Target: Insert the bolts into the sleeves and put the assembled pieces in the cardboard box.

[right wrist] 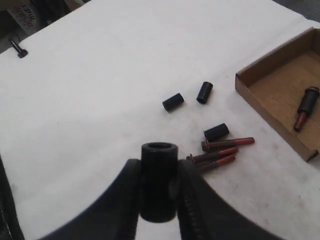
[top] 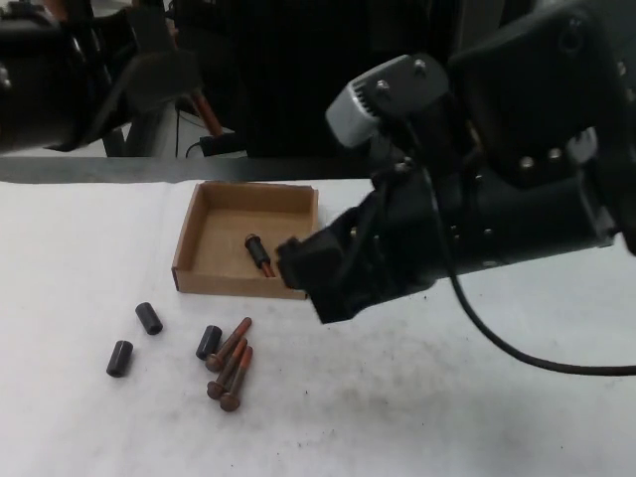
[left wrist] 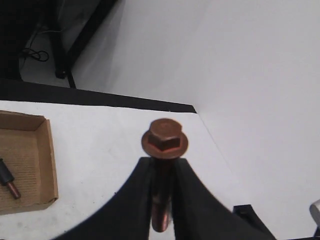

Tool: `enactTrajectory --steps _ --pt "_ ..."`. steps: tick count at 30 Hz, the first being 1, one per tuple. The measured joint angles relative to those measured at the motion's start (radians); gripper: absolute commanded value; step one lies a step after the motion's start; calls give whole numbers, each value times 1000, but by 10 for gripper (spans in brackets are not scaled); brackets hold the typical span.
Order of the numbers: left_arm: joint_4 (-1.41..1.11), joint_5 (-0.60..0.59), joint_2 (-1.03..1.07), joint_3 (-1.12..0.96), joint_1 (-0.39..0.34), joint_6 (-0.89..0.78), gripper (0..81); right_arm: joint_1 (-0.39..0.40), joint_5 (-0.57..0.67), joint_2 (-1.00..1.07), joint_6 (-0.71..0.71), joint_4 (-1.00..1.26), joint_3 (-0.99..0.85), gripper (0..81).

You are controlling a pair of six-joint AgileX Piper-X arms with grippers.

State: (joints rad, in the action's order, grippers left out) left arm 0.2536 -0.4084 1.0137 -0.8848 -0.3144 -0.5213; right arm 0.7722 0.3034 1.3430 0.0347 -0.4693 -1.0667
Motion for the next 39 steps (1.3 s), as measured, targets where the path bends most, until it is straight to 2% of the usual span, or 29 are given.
enactTrajectory --steps 6,17,39 --pt "8 -87 -2 0 0 4 8 19 4 5 20 96 2 2" --pt "7 -109 -2 0 0 4 8 19 -74 5 58 192 2 2" --pt "70 -132 -2 0 0 21 8 19 -75 5 61 231 2 2"
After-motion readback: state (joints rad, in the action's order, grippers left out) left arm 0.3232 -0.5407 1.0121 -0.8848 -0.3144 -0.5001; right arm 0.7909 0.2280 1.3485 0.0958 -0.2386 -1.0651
